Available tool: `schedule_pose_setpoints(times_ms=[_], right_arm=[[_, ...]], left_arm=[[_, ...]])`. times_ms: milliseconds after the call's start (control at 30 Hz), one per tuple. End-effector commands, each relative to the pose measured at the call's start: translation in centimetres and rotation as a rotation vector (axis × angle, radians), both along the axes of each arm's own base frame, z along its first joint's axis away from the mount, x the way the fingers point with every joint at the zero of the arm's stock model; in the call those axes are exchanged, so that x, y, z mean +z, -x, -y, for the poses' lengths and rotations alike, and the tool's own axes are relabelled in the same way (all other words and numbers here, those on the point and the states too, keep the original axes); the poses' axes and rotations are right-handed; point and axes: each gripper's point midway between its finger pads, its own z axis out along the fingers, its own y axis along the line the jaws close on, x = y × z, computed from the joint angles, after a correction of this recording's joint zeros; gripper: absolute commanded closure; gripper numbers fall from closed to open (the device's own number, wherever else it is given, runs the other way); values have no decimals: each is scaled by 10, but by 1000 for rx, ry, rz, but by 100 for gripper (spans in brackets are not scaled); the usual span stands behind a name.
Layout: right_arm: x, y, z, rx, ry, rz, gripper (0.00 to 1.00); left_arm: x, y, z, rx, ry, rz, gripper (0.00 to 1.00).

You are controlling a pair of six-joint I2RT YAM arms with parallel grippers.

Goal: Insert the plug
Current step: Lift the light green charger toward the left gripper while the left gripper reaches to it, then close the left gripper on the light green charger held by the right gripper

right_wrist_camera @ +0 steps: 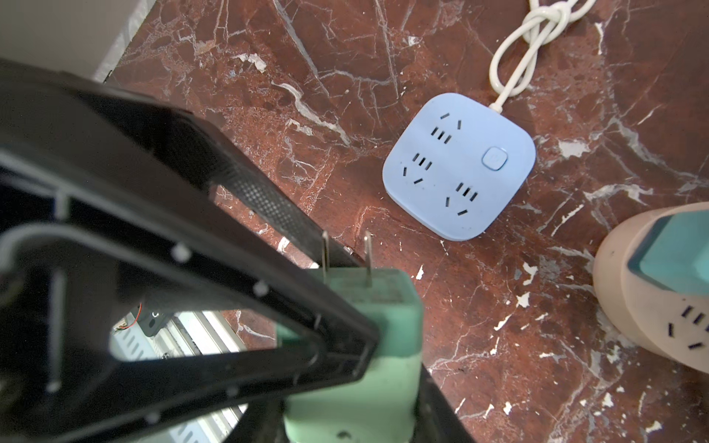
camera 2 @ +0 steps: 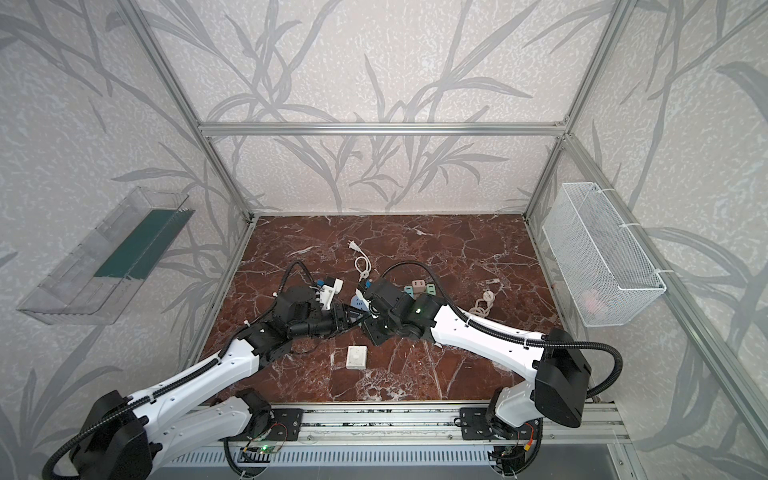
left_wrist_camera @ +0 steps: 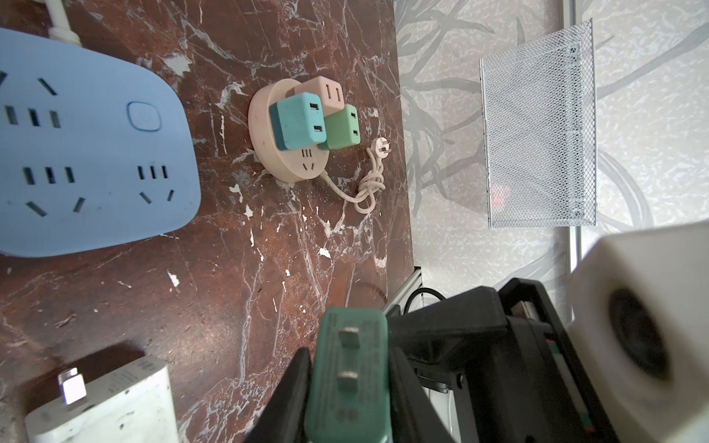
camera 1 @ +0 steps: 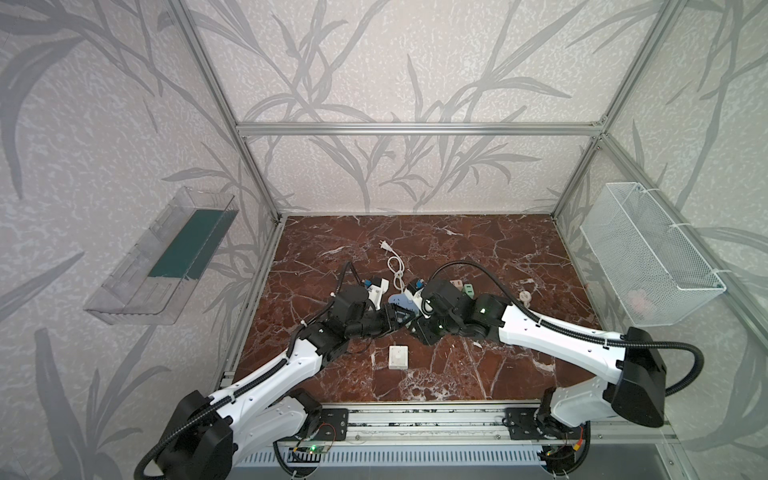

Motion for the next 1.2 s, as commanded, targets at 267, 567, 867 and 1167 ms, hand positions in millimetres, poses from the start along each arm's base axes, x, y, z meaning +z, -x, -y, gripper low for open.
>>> schedule_pose_setpoints(times_ms=[267, 567, 867, 1167], right_arm=[[22, -12, -20, 16, -63, 61, 86], [26, -17, 1, -1, -3, 124, 27], [69, -35, 47, -110, -164, 386, 15], [77, -48, 31, -67, -352, 615, 19]], left_arm=[[-17, 2, 2, -7, -9, -46, 100], [-10, -13, -2, 63, 8, -22, 100], [13, -47, -21, 233, 177, -85, 100], [14, -65, -24, 349, 570, -336, 100]])
